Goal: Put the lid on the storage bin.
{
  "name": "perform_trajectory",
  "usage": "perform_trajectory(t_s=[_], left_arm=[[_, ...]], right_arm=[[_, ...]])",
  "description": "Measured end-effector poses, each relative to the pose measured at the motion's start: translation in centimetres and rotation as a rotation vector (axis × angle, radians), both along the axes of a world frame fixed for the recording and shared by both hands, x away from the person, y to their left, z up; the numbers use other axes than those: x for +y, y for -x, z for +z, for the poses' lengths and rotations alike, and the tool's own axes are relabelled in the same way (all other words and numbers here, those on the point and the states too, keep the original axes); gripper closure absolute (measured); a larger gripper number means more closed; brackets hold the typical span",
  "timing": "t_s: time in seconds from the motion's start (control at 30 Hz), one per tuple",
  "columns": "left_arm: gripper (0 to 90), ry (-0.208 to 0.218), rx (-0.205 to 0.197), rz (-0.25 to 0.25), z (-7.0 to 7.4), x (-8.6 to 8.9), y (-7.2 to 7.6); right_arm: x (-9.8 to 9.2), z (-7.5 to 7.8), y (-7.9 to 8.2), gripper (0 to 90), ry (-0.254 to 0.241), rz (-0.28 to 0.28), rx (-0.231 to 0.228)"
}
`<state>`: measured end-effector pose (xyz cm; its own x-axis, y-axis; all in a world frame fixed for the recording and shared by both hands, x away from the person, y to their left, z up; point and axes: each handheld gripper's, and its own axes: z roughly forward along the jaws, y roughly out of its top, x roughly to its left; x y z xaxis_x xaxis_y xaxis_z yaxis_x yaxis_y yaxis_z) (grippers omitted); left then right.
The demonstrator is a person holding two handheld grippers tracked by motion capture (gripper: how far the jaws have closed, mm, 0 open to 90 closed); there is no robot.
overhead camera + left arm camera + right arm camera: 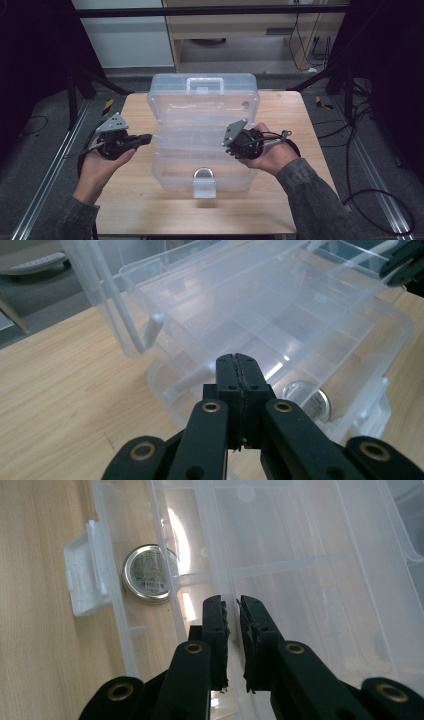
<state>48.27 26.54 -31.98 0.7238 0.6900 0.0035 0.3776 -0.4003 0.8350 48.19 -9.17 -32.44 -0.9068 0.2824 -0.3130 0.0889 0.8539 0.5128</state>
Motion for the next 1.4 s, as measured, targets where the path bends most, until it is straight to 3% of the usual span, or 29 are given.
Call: perform_trajectory(t_s=[0.3, 0.77, 1.4], left_arm=[[89.8, 0.052, -0.02, 0.036, 0.7, -0.7, -1.6], [90.0, 0.128, -0.005, 0.102, 1.3, 0.0, -3.2], [90.0, 0.139, -0.002, 0.128, 1.8, -0.4, -3.8]], right_arm=[[-0.1, -0.2, 0.2, 81.9, -0.003, 0.006, -0.003], [-0.1, -0.3, 0.3, 81.8, 0.001, 0.01, 0.001], [-0.1, -0.4, 0.3, 81.5, 0.001, 0.013, 0.011]])
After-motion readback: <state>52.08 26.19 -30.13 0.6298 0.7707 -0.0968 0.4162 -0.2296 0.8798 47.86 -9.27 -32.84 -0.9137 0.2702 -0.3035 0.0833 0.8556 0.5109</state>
